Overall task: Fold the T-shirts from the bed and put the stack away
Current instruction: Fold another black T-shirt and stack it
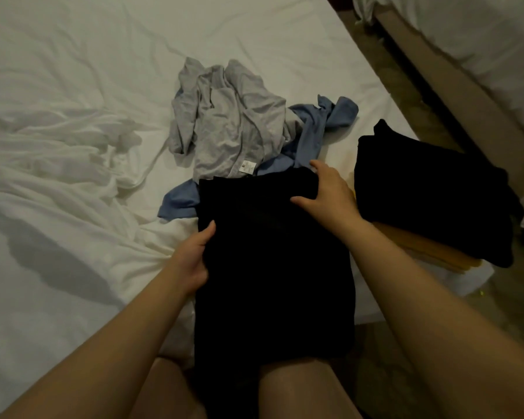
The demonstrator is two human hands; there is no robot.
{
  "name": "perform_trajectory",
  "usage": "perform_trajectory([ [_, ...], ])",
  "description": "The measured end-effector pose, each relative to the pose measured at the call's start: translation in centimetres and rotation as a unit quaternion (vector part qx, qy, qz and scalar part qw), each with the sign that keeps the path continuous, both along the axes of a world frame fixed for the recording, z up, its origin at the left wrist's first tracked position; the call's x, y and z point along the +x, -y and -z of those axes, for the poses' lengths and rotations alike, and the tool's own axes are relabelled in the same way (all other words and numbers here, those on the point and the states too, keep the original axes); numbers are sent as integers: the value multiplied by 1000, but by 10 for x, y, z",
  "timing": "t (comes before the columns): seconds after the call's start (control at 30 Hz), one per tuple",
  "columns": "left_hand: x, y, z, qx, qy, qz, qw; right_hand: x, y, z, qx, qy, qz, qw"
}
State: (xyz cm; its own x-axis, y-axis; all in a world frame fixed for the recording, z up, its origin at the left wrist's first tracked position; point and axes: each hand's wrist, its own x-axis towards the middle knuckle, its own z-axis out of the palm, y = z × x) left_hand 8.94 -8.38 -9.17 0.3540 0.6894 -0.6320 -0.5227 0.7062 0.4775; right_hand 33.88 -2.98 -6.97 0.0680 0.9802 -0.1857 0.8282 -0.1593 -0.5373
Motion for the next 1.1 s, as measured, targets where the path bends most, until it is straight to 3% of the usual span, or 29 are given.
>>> perform_trajectory([
  [0.1,5,1,-2,13,-4,4,1000,-9,42,16,102,86,13,991],
  [0.17,7,6,-6,34,-32,-4,999,-18,76,29,133,95,21,986],
  [0.33,7,36,-4,116,-160,-38,979,-20,137,53,90,47,79,992],
  [0.47,4,73,-3,180,-344,54,920,-12,169,55,91,9,96,991],
  [0.63,2,105,-8,152,-427,117,884,0,202,52,90,-102,135,982],
  [0.8,-15,136,-3,108,-377,173,903,2,233,51,27,-239,204,949],
  [0.87,-16,146,2,103,-392,179,897,1,243,51,13,-240,214,947],
  [0.97,-15,156,2,135,-432,173,875,0,255,51,-33,-312,239,919],
  [1.1,-11,165,-6,139,-429,173,875,-2,264,52,-74,-388,241,887],
])
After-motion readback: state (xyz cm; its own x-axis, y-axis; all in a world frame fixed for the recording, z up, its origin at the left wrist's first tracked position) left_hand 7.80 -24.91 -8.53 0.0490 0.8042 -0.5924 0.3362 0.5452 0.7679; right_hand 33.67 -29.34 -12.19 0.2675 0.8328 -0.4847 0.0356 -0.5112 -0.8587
